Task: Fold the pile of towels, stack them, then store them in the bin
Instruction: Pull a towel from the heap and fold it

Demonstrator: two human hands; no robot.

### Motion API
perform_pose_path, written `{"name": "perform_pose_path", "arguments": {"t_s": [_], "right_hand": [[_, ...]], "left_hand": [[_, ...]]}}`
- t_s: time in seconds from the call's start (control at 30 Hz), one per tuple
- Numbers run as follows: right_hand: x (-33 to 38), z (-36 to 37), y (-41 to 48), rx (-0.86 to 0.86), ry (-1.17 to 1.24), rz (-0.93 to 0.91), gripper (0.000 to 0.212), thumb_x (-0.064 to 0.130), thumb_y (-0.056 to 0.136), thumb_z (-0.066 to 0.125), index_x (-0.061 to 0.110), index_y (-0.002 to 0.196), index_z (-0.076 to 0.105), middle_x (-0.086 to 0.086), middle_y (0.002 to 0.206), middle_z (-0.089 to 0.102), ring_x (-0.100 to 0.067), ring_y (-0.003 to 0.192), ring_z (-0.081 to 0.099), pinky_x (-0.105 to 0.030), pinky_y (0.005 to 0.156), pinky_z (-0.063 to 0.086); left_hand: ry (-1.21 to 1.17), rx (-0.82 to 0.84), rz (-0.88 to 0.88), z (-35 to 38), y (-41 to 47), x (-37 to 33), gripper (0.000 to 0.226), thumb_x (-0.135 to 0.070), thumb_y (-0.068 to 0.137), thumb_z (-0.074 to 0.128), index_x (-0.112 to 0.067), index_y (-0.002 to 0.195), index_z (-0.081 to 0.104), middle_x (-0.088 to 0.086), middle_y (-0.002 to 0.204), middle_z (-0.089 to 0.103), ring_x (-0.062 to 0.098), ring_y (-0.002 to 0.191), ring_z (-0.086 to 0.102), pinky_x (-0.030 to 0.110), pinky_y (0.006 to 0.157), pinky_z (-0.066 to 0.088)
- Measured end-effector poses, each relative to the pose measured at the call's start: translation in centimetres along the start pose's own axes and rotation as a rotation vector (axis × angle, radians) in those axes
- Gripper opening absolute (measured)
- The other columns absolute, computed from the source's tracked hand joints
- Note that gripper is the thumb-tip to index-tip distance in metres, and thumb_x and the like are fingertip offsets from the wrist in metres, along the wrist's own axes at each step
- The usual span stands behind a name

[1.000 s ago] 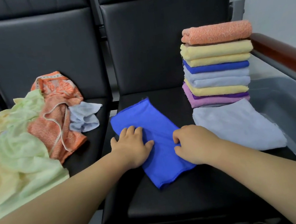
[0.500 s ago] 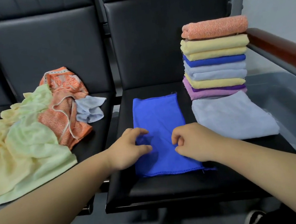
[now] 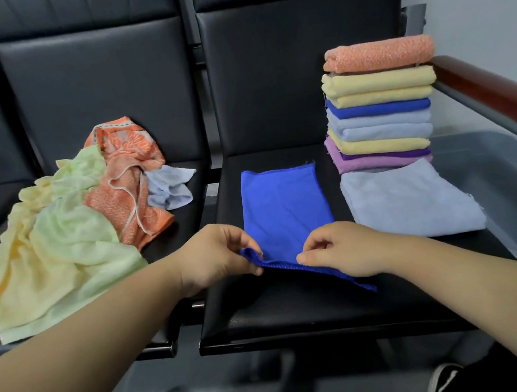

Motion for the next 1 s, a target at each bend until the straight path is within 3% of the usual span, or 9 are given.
{"name": "perform_pose_path", "arguments": {"t_s": [0.17, 0.27, 0.37, 0.47, 0.53, 0.6, 0.7, 0.87, 1.0], "right_hand": [[0.7, 0.1, -0.6, 0.009, -0.044, 0.007, 0.036, 0.064, 0.081, 0.075, 0.030, 0.088, 0.068, 0.012, 0.080, 0.063, -0.005, 0.073, 0.057, -0.027, 0.073, 0.047], [0.9, 0.2, -0.3, -0.088, -0.137, 0.002, 0.013, 0.034, 0.084, 0.071, 0.023, 0.082, 0.064, 0.005, 0.080, 0.064, -0.015, 0.075, 0.060, -0.032, 0.068, 0.047], [0.8, -0.7, 0.0, -0.186, -0.104, 0.005, 0.018, 0.017, 0.081, 0.062, 0.012, 0.069, 0.050, -0.003, 0.069, 0.053, -0.020, 0.066, 0.047, -0.035, 0.060, 0.036], [0.3, -2.1, 0.3, -0.204, 0.057, 0.054, 0.018, 0.010, 0.080, 0.061, 0.005, 0.068, 0.048, -0.005, 0.063, 0.047, -0.020, 0.061, 0.043, -0.034, 0.060, 0.035], [-0.1, -2.8, 0.3, -0.134, 0.284, 0.137, 0.012, 0.007, 0.084, 0.064, -0.003, 0.081, 0.057, -0.007, 0.070, 0.052, -0.019, 0.064, 0.048, -0.031, 0.058, 0.042], [-0.4, -2.9, -0.1, 0.039, 0.537, 0.243, 0.005, 0.004, 0.090, 0.062, 0.004, 0.092, 0.067, -0.006, 0.080, 0.063, -0.017, 0.067, 0.058, -0.026, 0.057, 0.051], [-1.1, -3.1, 0.1, 0.167, 0.680, 0.281, 0.017, 0.006, 0.096, 0.059, 0.020, 0.094, 0.067, -0.001, 0.086, 0.065, -0.012, 0.069, 0.059, -0.024, 0.061, 0.050], [-1.4, -3.8, 2.3, -0.075, 0.794, 0.240, 0.013, 0.006, 0.096, 0.063, 0.017, 0.099, 0.068, -0.005, 0.094, 0.074, -0.014, 0.080, 0.070, -0.026, 0.067, 0.054], [-0.9, -4.0, 4.6, -0.248, 0.695, 0.215, 0.016, 0.007, 0.093, 0.063, 0.001, 0.107, 0.068, -0.017, 0.095, 0.073, -0.020, 0.090, 0.071, -0.036, 0.083, 0.061]], "left_hand": [[0.059, -0.171, 0.041, -0.3, -0.1, -1.1, 0.010, 0.004, 0.087, 0.074, -0.005, 0.084, 0.073, 0.002, 0.068, 0.072, 0.013, 0.063, 0.069, 0.019, 0.064, 0.053], [0.174, -0.276, 0.102, -1.0, -0.2, -1.6, 0.005, -0.010, 0.088, 0.077, -0.010, 0.085, 0.074, 0.002, 0.078, 0.076, 0.006, 0.071, 0.066, 0.021, 0.071, 0.053], [0.227, -0.317, 0.139, -1.8, 0.1, -2.0, 0.008, -0.017, 0.090, 0.075, -0.015, 0.084, 0.071, 0.001, 0.077, 0.074, 0.005, 0.068, 0.061, 0.024, 0.070, 0.050], [0.045, -0.242, 0.108, -2.8, 0.2, -2.3, 0.011, -0.013, 0.093, 0.070, -0.014, 0.083, 0.064, 0.006, 0.076, 0.069, 0.016, 0.076, 0.063, 0.034, 0.077, 0.053], [-0.080, -0.169, 0.005, -3.6, 0.2, -1.9, 0.016, -0.007, 0.094, 0.067, -0.016, 0.082, 0.064, 0.010, 0.080, 0.065, 0.025, 0.080, 0.061, 0.040, 0.081, 0.053], [-0.170, -0.078, -0.121, -4.1, 0.3, -1.3, 0.018, -0.006, 0.091, 0.070, -0.020, 0.080, 0.066, 0.006, 0.081, 0.065, 0.023, 0.078, 0.062, 0.039, 0.083, 0.052], [-0.207, 0.005, -0.255, -4.6, 0.3, -0.9, 0.016, -0.006, 0.094, 0.065, -0.020, 0.086, 0.063, 0.003, 0.083, 0.070, 0.020, 0.077, 0.067, 0.036, 0.083, 0.052], [-0.142, -0.152, -0.302, -5.2, 2.0, -0.4, 0.017, -0.005, 0.094, 0.059, -0.021, 0.089, 0.062, 0.009, 0.095, 0.068, 0.025, 0.089, 0.066, 0.038, 0.083, 0.054], [-0.086, -0.331, -0.234, -5.7, 4.1, -0.4, 0.014, -0.004, 0.093, 0.058, -0.016, 0.090, 0.062, 0.010, 0.083, 0.064, 0.021, 0.071, 0.060, 0.030, 0.064, 0.054]]}}
Point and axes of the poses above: each hand's wrist, its own y-axis towards the middle knuckle, its own z-axis out of the palm, x = y × z, the point moved 3 cm from there along y, towards the middle knuckle
